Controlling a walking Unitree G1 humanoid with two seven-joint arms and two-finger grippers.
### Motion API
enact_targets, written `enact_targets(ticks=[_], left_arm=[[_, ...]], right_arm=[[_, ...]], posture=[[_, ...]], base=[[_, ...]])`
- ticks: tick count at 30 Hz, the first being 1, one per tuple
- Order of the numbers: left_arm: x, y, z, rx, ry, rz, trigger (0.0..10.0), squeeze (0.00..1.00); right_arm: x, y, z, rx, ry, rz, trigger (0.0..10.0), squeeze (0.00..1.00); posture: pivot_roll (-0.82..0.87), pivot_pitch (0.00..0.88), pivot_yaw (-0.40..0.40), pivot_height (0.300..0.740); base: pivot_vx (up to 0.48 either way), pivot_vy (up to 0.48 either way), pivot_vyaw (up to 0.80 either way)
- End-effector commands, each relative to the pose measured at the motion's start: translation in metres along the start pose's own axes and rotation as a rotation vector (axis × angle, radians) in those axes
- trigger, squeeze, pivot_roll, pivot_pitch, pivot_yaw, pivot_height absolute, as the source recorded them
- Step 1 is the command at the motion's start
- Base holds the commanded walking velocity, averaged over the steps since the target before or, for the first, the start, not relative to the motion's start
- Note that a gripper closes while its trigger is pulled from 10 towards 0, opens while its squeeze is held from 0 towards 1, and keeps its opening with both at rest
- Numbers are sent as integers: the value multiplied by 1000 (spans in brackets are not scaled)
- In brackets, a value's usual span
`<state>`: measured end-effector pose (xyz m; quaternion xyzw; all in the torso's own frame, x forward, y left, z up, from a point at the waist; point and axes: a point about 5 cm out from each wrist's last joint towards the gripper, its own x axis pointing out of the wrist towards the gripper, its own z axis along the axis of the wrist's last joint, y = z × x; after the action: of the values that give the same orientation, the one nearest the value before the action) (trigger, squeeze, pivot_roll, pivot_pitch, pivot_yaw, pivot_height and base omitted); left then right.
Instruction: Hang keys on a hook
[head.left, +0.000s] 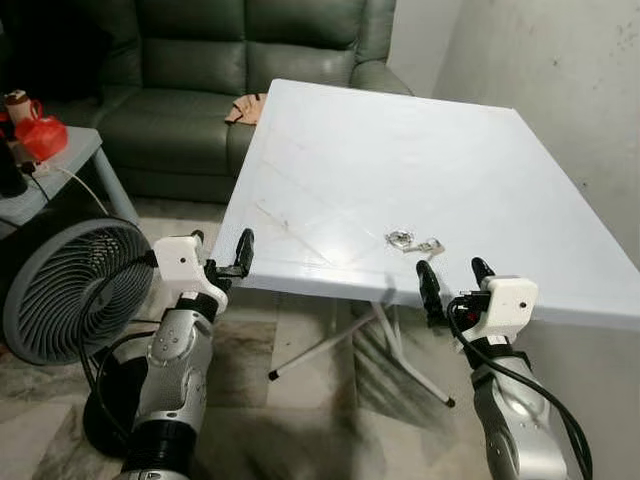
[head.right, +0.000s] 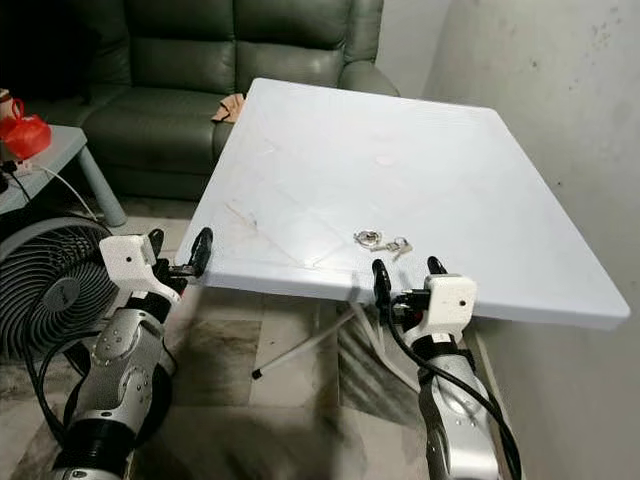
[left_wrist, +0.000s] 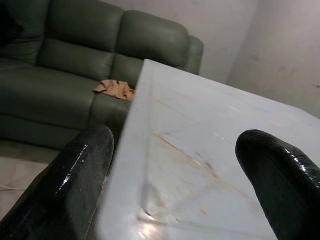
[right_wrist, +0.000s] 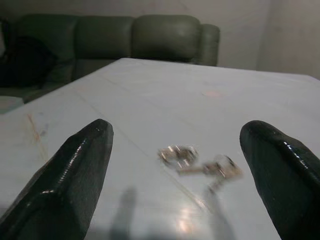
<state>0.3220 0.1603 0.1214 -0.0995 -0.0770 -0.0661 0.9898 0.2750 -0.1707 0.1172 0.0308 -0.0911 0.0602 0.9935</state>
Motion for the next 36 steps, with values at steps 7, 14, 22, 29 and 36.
enact_targets(ticks=[7,14,22,29,36], left_arm=[[1,-4,2,-4,1,-22,10000,0],[0,-9,5,22,-33,-18,10000,0],[-4,-14,3,7,-40,-51,10000,0],[-7,-20,0,26,-32,-84,10000,0],[-9,-28,-1,37,-27,-120,10000,0]], right_arm=[[0,-2,3,-1,-2,3,10000,0],[0,-1,2,-11,7,18,10000,0],[3,-2,3,-70,28,75,10000,0],[18,-13,10,-155,78,72,10000,0],[34,-14,15,-171,146,100,10000,0]], posture=[[0,42,-77,711],[3,42,-78,711],[2,43,-81,711],[5,50,-89,711],[12,55,-96,711]], base=[[387,0,0],[40,0,0],[0,0,0],[0,0,0],[0,0,0]])
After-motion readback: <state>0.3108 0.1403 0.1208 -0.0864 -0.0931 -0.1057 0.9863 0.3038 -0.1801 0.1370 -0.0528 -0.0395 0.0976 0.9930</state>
